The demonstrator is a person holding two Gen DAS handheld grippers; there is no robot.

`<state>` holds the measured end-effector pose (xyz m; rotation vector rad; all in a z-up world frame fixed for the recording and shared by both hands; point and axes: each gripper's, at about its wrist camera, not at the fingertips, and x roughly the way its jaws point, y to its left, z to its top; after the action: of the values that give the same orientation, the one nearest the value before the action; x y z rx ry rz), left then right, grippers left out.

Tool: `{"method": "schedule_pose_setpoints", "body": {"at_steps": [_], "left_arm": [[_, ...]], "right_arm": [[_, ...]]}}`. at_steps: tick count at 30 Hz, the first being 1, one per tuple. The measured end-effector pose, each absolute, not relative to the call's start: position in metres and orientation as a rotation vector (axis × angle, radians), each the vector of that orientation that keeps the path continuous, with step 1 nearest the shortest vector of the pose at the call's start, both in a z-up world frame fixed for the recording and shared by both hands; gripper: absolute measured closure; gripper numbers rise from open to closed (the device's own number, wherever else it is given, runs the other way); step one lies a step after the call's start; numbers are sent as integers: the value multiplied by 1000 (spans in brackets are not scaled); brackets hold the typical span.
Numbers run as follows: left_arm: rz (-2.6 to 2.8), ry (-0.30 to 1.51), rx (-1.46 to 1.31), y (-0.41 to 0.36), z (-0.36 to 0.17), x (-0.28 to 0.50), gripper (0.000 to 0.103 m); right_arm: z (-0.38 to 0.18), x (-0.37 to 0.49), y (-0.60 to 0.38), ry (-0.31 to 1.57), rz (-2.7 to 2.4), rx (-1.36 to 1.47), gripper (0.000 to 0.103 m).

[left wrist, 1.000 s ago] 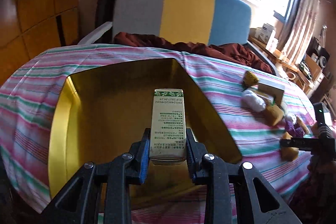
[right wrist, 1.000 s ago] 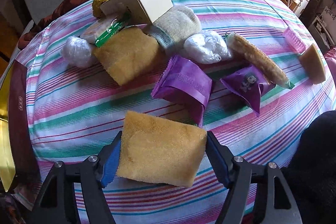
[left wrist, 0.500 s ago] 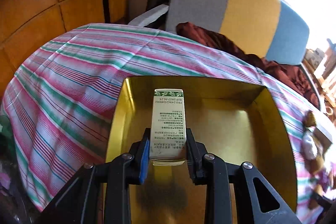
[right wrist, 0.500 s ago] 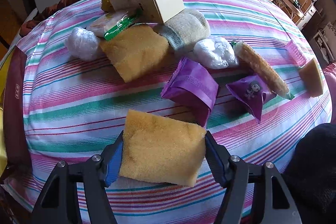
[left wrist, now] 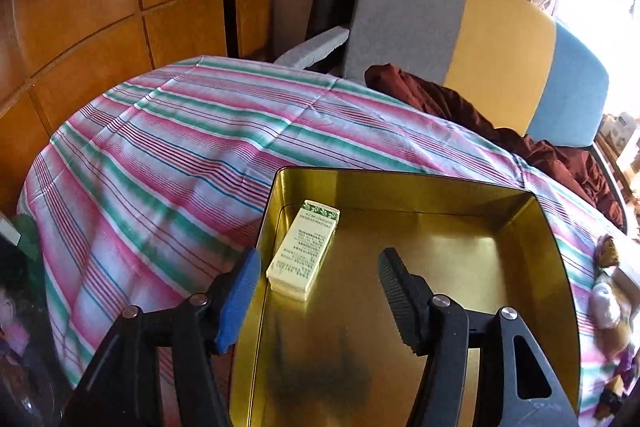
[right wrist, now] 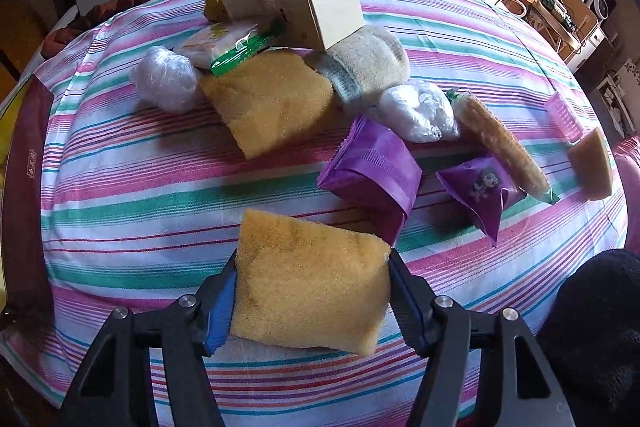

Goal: Organize objects
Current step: 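Place the medicine box in the gold box with the left tool while the right tool grasps a yellow sponge, then carry the yellow sponge into the gold box and release it with the right tool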

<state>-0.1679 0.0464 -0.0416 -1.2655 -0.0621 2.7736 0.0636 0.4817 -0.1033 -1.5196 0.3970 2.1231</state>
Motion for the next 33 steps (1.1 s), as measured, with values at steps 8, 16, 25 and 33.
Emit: {"method": "schedule_pose_setpoints", "body": {"at_steps": [8, 16, 25, 33], "left_arm": [[2711, -29, -1159, 57, -28, -103, 39], [2658, 30, -1124, 71, -25, -59, 38], [2633, 72, -1129, 74, -32, -30, 38], [2640, 68, -1137, 71, -35, -23, 37]], "right_arm": [[-102, 63, 465, 391, 2187, -1522, 36], [-101, 55, 454, 363, 2224, -1531, 37], [-102, 50, 437, 320, 2256, -1547, 37], [-97, 48, 429, 318, 2301, -1541, 37]]}}
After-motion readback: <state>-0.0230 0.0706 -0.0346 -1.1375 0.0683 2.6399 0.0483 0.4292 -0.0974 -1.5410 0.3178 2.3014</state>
